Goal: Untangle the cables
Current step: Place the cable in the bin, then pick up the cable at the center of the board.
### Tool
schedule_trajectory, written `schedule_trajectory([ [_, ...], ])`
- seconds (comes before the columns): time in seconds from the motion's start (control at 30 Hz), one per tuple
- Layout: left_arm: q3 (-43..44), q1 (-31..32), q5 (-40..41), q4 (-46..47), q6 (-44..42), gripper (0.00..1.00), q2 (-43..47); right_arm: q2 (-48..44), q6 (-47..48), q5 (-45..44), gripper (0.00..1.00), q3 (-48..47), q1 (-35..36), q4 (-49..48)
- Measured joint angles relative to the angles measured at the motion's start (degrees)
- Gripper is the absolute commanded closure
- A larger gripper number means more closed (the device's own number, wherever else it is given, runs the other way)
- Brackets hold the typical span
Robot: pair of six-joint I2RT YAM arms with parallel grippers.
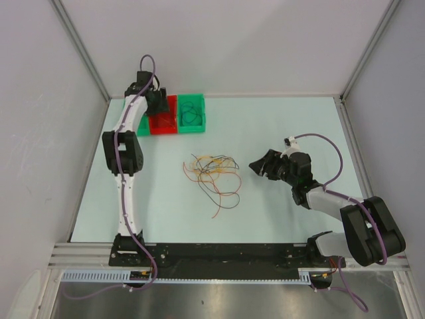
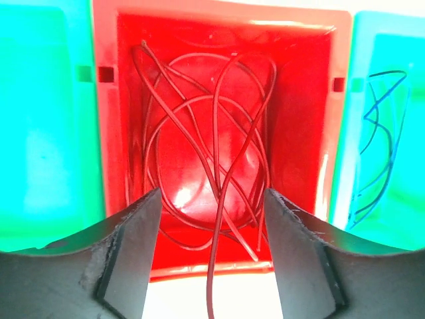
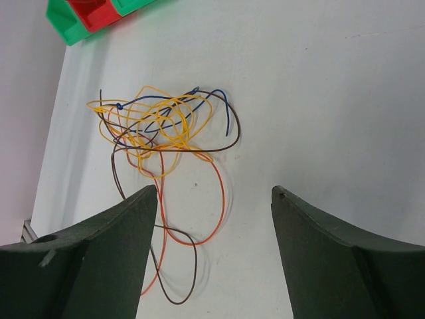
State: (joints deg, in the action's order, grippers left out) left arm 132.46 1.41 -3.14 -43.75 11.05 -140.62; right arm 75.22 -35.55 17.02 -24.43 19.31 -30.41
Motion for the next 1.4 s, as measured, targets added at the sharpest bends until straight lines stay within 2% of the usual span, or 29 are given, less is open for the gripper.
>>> schedule_trajectory([
  [0.37, 0.09, -0.09, 0.00, 1.77, 0.02, 0.27, 4.44, 0.00, -0.02, 0.00, 0.27, 0.00, 0.00, 0.02],
  [0.6, -1.33, -0.09, 0.02, 2.86, 0.02, 0.27, 14.56, 0.00, -0.02, 0.00, 0.26, 0.00, 0.00, 0.02],
  [0.93, -29.09, -0.02, -1.53, 7.06, 0.94, 0.26, 44.83, 0.00, -0.02, -0.02, 0.26, 0.00, -0.02, 0.04],
  [1.1, -42.32, 1.14, -2.80, 8.46, 0.92, 0.26, 53.42, 0.00, -0.02, -0.04, 0.26, 0.00, -0.02, 0.04],
  [1.4, -68.94, 12.70, -4.70, 10.95, 1.64, 0.28, 70.25, -0.02, -0.48, -0.72, 0.27, 0.00, -0.02, 0.13],
])
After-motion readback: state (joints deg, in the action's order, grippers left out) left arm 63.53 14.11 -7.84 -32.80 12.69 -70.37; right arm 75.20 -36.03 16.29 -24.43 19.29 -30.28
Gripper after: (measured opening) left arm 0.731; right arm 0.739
